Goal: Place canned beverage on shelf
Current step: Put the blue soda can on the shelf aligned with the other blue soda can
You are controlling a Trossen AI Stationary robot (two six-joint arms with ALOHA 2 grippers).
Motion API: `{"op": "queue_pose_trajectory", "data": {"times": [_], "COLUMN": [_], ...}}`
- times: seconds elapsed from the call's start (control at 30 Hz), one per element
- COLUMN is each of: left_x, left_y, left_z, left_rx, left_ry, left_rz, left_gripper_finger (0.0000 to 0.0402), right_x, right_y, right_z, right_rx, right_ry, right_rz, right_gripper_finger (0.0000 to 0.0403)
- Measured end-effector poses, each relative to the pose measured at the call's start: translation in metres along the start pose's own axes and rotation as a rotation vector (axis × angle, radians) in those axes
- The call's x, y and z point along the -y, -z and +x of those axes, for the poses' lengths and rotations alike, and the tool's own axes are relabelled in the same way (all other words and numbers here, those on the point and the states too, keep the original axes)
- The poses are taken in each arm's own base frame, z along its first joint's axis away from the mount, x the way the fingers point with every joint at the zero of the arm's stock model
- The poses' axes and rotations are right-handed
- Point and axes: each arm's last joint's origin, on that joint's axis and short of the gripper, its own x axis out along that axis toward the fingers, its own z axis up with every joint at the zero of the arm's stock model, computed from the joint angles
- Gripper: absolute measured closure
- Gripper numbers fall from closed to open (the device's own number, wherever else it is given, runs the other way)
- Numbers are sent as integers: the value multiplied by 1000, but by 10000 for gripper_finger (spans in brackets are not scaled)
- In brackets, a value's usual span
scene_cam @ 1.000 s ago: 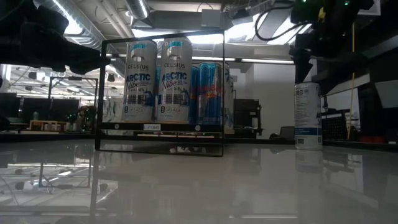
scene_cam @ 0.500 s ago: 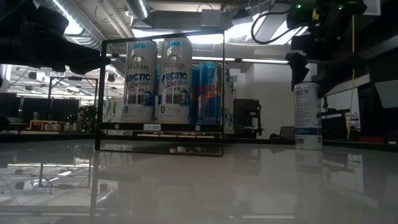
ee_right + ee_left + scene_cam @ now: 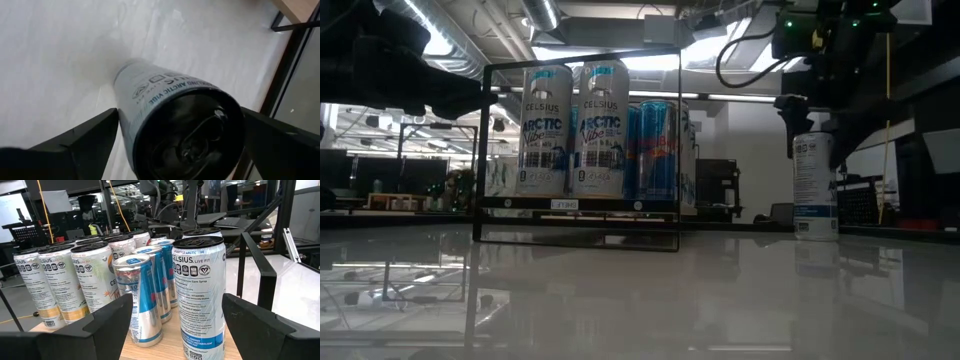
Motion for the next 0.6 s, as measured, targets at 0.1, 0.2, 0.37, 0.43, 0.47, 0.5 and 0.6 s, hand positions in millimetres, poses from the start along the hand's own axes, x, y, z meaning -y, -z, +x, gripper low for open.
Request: {"op": "queue_pose_trajectory", "data": {"times": [0.1,0.2,0.37,0.43,0.47,0.5,0.6], "left_x": [0,0,0,0,0,0,0], "left_y": [0,0,0,0,0,0,0], "left_z": [0,0,0,0,0,0,0], "left_rx": [0,0,0,0,0,0,0], "left_ry": [0,0,0,0,0,0,0], "left_rz": [0,0,0,0,0,0,0], "left_gripper_finger": [100,100,100,100,100,100,100], "right_x": [0,0,-1,-1,-1,-1,-1], "right_y": [0,0,-1,-1,-1,-1,-1], "right_z": [0,0,0,-1,-1,-1,-1], "right_rx": [0,6,33,40,40,40,38], "right_ry": [-1,-6,-29,-36,-36,-37,-38], "right_rz": [0,0,23,66,90,118,215], "right_gripper_finger": [20,45,98,115,121,125,127]}}
